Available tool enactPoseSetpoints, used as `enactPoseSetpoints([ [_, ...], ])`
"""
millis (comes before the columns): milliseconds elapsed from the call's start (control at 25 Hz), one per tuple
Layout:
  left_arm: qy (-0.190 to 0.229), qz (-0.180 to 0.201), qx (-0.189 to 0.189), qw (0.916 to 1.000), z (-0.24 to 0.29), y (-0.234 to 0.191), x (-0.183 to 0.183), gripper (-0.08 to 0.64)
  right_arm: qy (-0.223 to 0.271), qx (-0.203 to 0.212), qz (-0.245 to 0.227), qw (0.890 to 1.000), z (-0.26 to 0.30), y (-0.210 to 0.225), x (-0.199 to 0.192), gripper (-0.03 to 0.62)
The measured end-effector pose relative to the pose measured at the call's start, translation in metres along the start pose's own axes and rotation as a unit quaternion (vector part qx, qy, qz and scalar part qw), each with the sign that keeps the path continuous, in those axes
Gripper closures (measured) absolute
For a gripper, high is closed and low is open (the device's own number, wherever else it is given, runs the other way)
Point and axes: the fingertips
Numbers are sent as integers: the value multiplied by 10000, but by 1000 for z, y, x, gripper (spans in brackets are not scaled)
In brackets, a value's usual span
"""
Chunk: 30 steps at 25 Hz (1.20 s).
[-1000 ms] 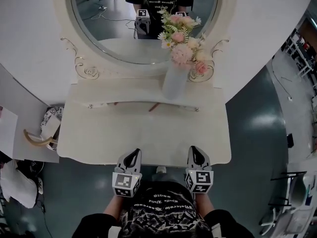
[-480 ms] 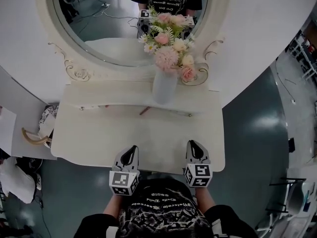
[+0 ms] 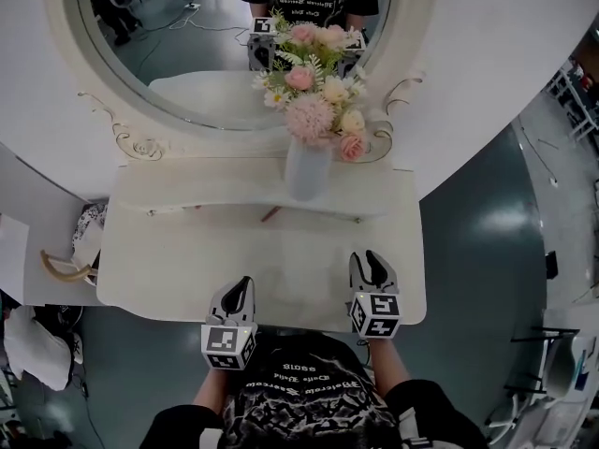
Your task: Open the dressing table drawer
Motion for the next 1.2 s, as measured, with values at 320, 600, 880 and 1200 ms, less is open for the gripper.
enactPoseSetpoints([
  [320,44,158,-22,9999,11,-21,19,543,-30,-193,200,9996,27,8,7,437],
  [600,-81,114,94,9999,12,-40,13,543,-72,-423,240,9988,46,22,12,437],
  [880,-168,172,98,9997,15,-46,10,543,-229,-589,191,9978,59,35,7,437],
  [1200,-259,251,150,9992,11,-50,6,543,-341,-601,114,9975,75,40,4,437],
])
Point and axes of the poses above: the fingertips, and each gripper's own axes: z forward along the fingers, y to its right, x out of its top, and after that the axes turned 9 degrees about x, right-handed
